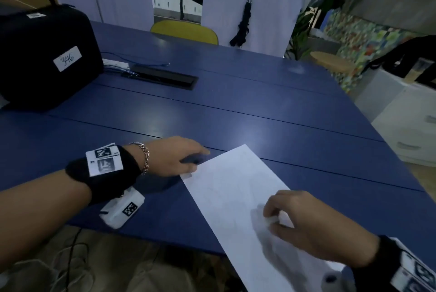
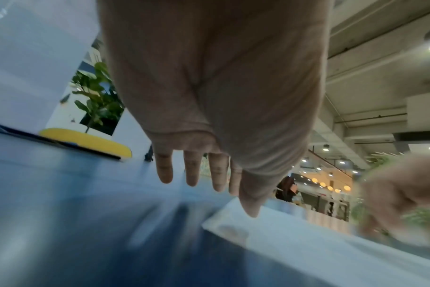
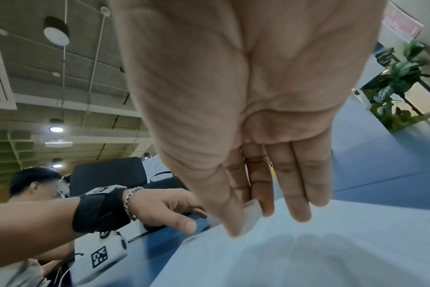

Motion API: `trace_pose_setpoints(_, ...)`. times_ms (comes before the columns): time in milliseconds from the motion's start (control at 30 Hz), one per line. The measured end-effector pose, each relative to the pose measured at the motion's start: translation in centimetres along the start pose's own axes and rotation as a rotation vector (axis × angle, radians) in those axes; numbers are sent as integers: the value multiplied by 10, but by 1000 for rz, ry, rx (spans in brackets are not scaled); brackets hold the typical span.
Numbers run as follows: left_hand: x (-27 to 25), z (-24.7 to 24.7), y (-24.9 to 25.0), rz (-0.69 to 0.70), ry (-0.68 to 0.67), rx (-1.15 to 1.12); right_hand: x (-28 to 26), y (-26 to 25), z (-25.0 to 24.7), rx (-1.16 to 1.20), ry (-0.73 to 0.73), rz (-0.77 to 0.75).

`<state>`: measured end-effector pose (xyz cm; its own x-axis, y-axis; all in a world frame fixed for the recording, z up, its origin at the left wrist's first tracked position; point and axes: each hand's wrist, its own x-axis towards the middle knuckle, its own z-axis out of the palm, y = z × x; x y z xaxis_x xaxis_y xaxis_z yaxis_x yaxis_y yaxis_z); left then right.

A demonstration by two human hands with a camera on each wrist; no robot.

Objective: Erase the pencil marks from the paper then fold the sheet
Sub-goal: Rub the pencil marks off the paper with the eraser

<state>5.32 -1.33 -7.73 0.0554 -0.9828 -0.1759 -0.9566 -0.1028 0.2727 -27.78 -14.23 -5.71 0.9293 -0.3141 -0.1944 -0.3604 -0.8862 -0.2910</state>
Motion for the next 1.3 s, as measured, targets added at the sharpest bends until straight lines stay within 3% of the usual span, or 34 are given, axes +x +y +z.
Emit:
trace_pose_setpoints(167,10,22,16,38,-214,120,31,0,7,-5,137,87)
trace_pose_setpoints(267,-4,21,27,153,-118,174,32,9,16,-28,102,131)
trace_pose_setpoints(367,-15,13,35,208,-85,77,24,16,8,-42,40,86)
trace_pose_setpoints(533,6,6,23,79,-18,-20,26,18,-17,-88,-163,-2)
trace_pose_setpoints(733,48,12,13,-64,-229,170,37,17,-33,-128,-284,-12)
trace_pose_setpoints(867,48,19,9,-103,-260,160,35,26,-35,-104,-310,7)
trace_pose_setpoints(933,45,23,8,-125,-265,131,41,27,-37,-60,-260,21)
trace_pose_setpoints(1100,39,25,14,-170,-277,125,99,8,-28,66,102,49)
trace_pose_setpoints(1300,28,31,26,-167,-231,124,145,-5,-8,124,170,7)
